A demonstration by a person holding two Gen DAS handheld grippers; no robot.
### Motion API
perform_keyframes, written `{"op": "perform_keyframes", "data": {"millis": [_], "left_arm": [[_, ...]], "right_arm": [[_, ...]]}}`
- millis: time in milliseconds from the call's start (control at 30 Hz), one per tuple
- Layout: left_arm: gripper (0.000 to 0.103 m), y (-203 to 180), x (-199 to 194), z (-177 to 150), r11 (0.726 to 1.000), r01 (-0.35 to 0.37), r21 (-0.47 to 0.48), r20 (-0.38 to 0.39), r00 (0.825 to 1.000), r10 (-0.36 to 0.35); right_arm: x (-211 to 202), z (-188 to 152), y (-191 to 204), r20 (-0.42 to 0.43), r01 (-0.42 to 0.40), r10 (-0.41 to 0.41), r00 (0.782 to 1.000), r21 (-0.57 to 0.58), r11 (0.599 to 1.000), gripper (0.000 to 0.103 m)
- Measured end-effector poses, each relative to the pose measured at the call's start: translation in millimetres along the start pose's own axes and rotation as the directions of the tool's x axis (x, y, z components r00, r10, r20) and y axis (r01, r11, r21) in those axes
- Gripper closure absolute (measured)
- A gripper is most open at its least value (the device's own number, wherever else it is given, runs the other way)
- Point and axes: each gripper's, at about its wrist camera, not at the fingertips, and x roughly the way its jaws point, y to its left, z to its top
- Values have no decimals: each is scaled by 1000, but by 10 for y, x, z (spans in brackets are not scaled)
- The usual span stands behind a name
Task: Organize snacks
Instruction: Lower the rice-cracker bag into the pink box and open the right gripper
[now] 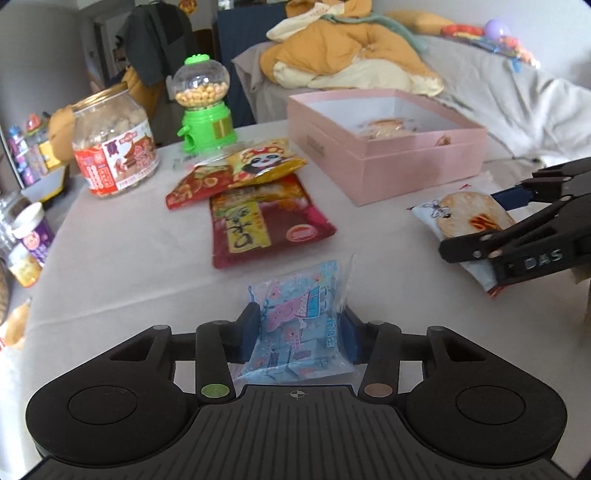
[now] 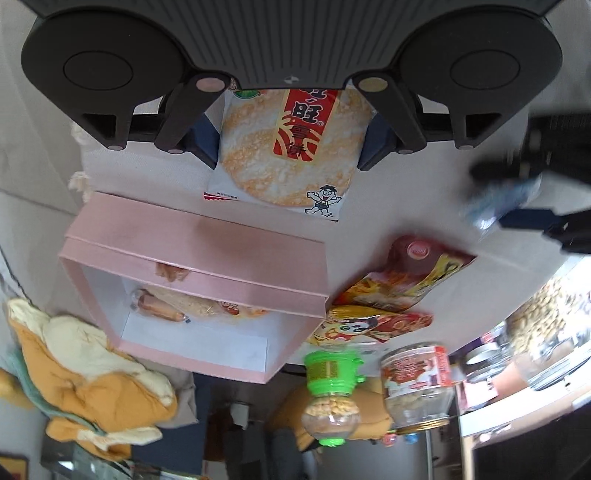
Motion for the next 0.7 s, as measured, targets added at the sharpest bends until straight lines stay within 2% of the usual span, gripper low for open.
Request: {"op": "perform_keyframes", "data": {"millis": [133, 167, 200, 367, 467, 600, 633, 700], "left_arm": [[56, -99, -104, 39, 1000, 12, 8, 30, 999, -12], [74, -120, -154, 76, 1000, 24, 8, 43, 999, -25], [79, -143, -208, 133, 1000, 30, 8, 58, 998, -30], [90, -225, -394, 662, 997, 75, 20, 180, 981, -77], [90, -271, -449, 1029, 995, 102, 23, 273, 956, -104], [90, -299, -401, 1522, 991, 128, 21, 390, 912, -126], [90, -292, -361, 1600, 990, 138, 13, 400, 907, -132], [90, -271, -247, 1691, 987, 158, -4, 384, 912, -145]], "right_arm": [[-241, 8, -217, 25, -19, 18, 1000, 25, 1000, 25], [-299, 25, -278, 32, -24, 23, 999, 37, 999, 25], [-365, 57, -340, 44, -28, 26, 999, 51, 998, 25], [-710, 432, -581, 159, -9, 0, 987, 58, 998, 25], [-847, 787, -756, 223, 15, -31, 974, 74, 997, 25], [-851, 1247, -985, 263, 37, -64, 963, 104, 994, 25], [-822, 1342, -1024, 269, 45, -74, 960, 112, 993, 25], [-708, 1516, -1100, 269, 44, -76, 960, 122, 992, 25]]}}
